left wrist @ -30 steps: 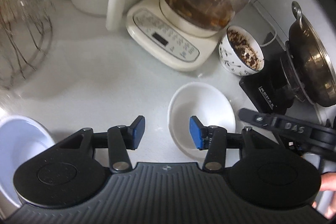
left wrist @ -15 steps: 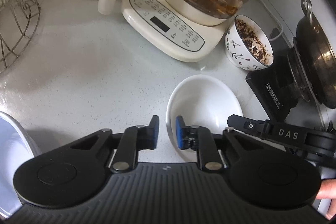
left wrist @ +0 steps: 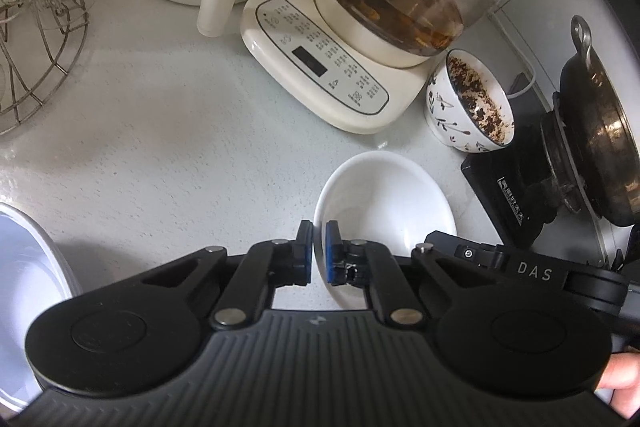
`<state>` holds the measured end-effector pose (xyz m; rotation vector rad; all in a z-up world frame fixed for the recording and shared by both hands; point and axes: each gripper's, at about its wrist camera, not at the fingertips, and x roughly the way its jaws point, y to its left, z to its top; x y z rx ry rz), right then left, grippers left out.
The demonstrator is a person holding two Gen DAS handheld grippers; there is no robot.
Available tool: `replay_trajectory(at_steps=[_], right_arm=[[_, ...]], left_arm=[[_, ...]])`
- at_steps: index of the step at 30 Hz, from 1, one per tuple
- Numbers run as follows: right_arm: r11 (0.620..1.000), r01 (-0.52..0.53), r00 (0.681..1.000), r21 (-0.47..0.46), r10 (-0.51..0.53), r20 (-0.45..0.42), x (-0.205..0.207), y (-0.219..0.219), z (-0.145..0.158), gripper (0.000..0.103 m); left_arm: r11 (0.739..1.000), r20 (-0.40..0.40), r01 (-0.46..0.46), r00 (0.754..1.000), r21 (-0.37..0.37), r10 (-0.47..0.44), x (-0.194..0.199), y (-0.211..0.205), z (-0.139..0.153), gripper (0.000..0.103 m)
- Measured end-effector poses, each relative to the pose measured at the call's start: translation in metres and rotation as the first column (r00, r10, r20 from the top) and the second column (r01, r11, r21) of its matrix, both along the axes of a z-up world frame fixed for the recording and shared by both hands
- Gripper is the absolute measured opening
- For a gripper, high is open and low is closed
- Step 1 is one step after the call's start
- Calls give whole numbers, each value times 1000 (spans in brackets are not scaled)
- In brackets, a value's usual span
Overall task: Organize plates and bowls
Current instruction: 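Close the left gripper on the white bowl rim while the right gripper closes beside it, then lift the white bowl with both grippers and carry it over the blue bowls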
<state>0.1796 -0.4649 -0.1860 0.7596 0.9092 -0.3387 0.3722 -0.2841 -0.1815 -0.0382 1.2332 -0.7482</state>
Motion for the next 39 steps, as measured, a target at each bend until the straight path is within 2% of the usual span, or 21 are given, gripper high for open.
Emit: replay_trajectory(at_steps=[9, 16, 22, 27, 39], right_arm=[[999, -37, 998, -7, 37, 42, 1, 8, 25, 8], [997, -72, 993, -27, 74, 89, 4, 24, 51, 8], [995, -92, 988, -42, 96, 120, 7, 46, 72, 8], [993, -106, 982, -55, 113, 152, 11, 68, 89, 8], [979, -189, 955, -72, 201, 219, 31, 128, 110, 8]], left_arm=[[999, 2, -36, 999, -18, 36, -4, 17, 24, 7], [997, 58, -62, 996, -54, 65, -11, 42, 57, 7], [991, 75, -79, 993, -105, 87, -12, 77, 83, 7], [989, 108, -87, 989, -117, 100, -12, 104, 101, 7], [976, 170, -151, 969, -158, 177, -9, 181, 127, 7]])
